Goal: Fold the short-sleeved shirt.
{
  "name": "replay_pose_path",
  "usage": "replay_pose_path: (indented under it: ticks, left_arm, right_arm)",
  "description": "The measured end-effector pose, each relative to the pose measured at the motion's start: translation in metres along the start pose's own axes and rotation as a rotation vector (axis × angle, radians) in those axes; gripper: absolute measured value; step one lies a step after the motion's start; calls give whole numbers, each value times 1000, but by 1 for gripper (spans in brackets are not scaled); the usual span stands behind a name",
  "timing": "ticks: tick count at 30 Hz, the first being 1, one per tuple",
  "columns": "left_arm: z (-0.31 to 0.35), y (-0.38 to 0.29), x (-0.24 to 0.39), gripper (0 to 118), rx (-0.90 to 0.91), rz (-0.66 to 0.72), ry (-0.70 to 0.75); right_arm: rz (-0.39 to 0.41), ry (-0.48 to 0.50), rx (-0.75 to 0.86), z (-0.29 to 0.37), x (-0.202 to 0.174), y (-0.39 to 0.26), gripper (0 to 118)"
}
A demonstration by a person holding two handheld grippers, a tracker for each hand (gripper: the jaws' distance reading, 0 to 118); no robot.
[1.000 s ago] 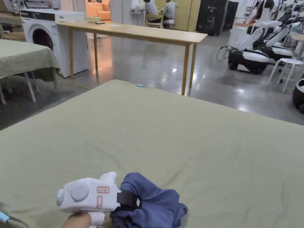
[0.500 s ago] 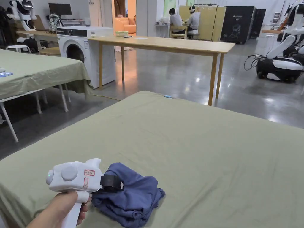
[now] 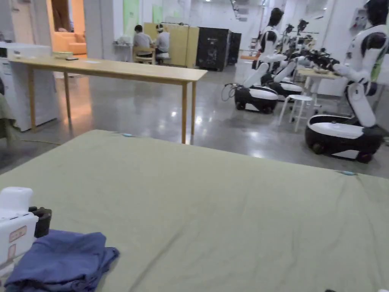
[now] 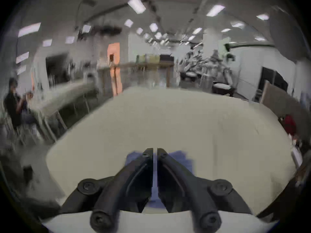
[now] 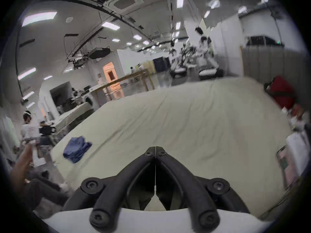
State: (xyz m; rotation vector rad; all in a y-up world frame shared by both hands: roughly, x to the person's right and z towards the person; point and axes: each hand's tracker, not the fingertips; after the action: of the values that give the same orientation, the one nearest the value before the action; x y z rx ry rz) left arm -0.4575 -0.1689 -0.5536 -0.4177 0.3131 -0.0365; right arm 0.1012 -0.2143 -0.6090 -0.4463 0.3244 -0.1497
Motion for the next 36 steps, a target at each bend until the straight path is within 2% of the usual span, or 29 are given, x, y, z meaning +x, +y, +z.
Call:
replay_pose_path:
  ticks: [4,8,15,21,24,27,28,30,31,32,33,34,35,36]
  left_arm:
    - [53,32,113,4,187,-25,-159]
    - [85,60,196,4,262,-57,-268]
    - [78,95,256,4,292,-97,-305]
    - [79,111,263,4,298,-74,-303]
    - [81,112,264,4,304,-66,-290]
    - [83,112,264,6,316,-47,-280]
    - [82,111,263,14,321,-42,-283]
    - [83,109,265,16,322,-44,-277]
    - [82,109,264,22,320,-46,-277]
    - [81,108,263,30,320,-47,-276]
    - [80,108,263,41,319,-45,-276]
    - [81,108,264,65,315,-44,-278]
    - [80,108,263,84,313,-38,-278]
    - [80,107,262,98,316,-32,-280]
  right_arm:
    - [129,-115,150,17,-2,54,0]
    - [239,-181,266,29,-5,97,0]
    - [232,-153,308,39,0,132,1]
    - [228,-149,343,44,11,144,1]
    - [253,-152,343,44,10,145,1]
    - [256,-150,342,43,9,145,5]
    - [253,-148,346,43,7,145,11]
    - [247,-144,348,44,7,146,13]
    - [246,-140,347,44,7,146,19]
    - [246,-138,343,43,5,147,32]
    - [245,-138,339,43,5,148,46]
    - [243,-137,336,43,5,148,62]
    - [242,-134,337,43,4,148,70]
    - [243,-135,339,43,3,148,77]
